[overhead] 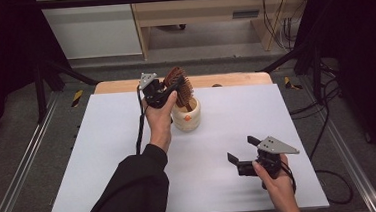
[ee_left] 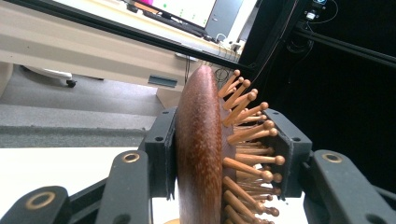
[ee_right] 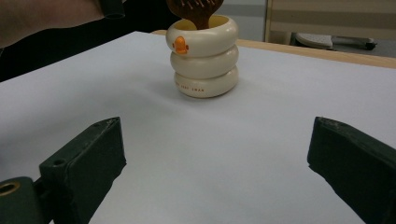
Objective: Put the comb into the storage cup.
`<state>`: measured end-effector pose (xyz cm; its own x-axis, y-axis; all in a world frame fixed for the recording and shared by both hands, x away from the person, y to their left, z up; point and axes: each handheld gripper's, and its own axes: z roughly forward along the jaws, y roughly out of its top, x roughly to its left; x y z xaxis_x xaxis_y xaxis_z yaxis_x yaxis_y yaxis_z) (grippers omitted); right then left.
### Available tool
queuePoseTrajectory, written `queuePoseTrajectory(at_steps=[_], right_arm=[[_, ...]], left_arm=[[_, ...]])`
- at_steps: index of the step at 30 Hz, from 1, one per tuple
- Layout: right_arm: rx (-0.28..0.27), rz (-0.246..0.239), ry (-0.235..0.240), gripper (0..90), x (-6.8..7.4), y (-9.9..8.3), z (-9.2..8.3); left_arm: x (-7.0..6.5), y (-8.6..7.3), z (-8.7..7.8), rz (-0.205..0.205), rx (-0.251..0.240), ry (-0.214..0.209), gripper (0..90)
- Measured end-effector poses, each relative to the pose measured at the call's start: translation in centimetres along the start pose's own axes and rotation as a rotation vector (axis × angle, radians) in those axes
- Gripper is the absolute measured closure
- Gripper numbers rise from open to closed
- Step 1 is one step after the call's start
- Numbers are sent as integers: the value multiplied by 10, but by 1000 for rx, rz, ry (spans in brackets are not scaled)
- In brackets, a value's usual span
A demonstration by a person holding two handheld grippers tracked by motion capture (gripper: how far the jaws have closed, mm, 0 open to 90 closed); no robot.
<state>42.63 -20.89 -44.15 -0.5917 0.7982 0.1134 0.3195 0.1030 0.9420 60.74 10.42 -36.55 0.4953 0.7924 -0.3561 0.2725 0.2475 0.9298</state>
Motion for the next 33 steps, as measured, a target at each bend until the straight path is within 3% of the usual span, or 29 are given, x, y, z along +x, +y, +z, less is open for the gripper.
queuePoseTrajectory(at_steps=[15, 33], right_arm=[[1, 1, 1, 45, 0, 0, 0], [1, 2, 0, 45, 1, 0, 1]], left_arm=[[2, 0, 0, -3, 6, 5, 506], [11, -1, -2, -37, 7, 16, 498]])
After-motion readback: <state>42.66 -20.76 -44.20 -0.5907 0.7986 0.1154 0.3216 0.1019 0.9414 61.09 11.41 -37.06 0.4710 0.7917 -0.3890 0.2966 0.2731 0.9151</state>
